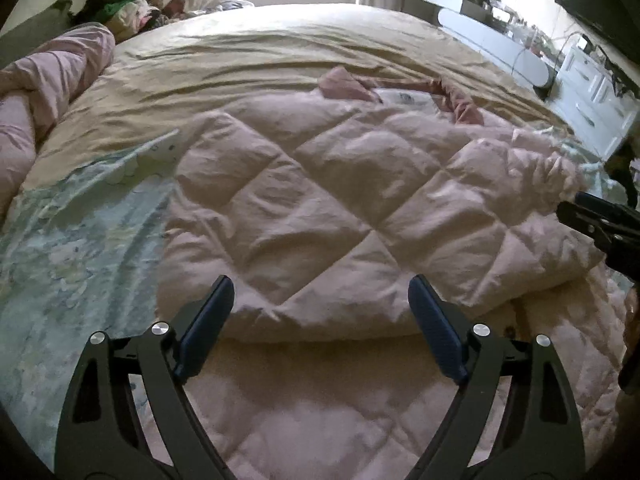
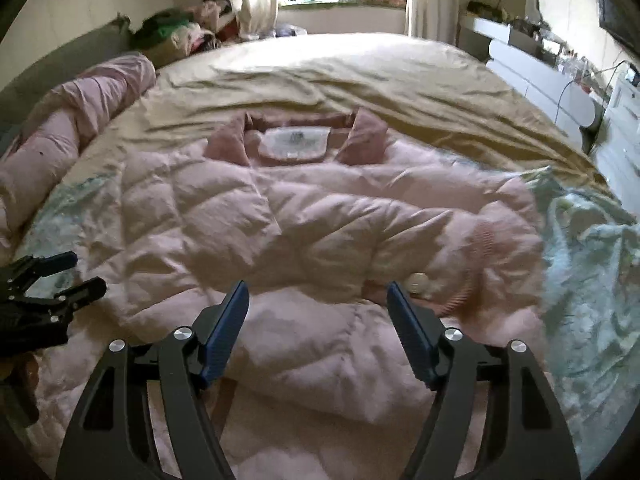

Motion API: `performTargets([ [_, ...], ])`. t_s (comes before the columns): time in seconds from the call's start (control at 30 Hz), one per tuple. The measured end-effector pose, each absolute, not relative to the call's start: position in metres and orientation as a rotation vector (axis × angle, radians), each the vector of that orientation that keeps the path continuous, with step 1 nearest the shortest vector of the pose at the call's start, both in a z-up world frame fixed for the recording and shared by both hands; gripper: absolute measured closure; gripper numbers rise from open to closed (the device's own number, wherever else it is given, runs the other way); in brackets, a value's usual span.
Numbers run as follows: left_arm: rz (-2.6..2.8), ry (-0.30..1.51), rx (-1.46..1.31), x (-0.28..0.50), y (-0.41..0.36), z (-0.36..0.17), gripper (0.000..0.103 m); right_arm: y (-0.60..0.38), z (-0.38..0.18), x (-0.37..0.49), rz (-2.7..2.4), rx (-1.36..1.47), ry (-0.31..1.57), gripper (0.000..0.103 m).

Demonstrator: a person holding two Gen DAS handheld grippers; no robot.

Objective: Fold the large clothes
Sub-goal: 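Move both open grippers back over the folded hem edge of the coat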

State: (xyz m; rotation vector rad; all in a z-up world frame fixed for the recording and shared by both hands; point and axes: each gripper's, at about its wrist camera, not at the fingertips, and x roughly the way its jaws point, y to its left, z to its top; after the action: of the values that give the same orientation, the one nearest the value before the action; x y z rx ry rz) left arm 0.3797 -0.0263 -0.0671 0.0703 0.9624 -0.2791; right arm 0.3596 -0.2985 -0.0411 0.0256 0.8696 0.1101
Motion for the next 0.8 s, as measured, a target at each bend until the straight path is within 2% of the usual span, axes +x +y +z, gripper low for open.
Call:
performTargets([
  [0.07,-0.270,0.949,0.070,0.373,-0.025,-0.057,0.020,-0.301,-0.029,0.347,0.107,0.007,0.840,0.024],
  [0.13,-0.260,0.933,0.067,0.366,-0.024,-0.048,0.013,-0.303,-0.020,0.338,0.107,-0.006,0.822,0.022],
  [0.2,-0.248,0.910,0.058,0.358,-0.022,-0.037,0.010,-0.304,-0.010,0.325,0.108,-0.011,0.799,0.018],
  [0.3,-0.229,0.896,0.053,0.345,-0.019,-0.027,0.009,-0.307,0.005,0.309,0.112,-0.007,0.772,0.015],
  [0.33,-0.221,0.898,0.061,0.340,-0.019,-0.026,0.009,-0.308,0.008,0.305,0.112,-0.006,0.767,0.008],
  [0.37,-0.208,0.897,0.073,0.335,-0.019,-0.025,0.009,-0.310,0.014,0.297,0.112,-0.003,0.751,0.006],
  [0.8,-0.200,0.818,0.076,0.276,-0.017,0.003,0.009,-0.316,0.052,0.234,0.136,-0.016,0.675,0.006],
])
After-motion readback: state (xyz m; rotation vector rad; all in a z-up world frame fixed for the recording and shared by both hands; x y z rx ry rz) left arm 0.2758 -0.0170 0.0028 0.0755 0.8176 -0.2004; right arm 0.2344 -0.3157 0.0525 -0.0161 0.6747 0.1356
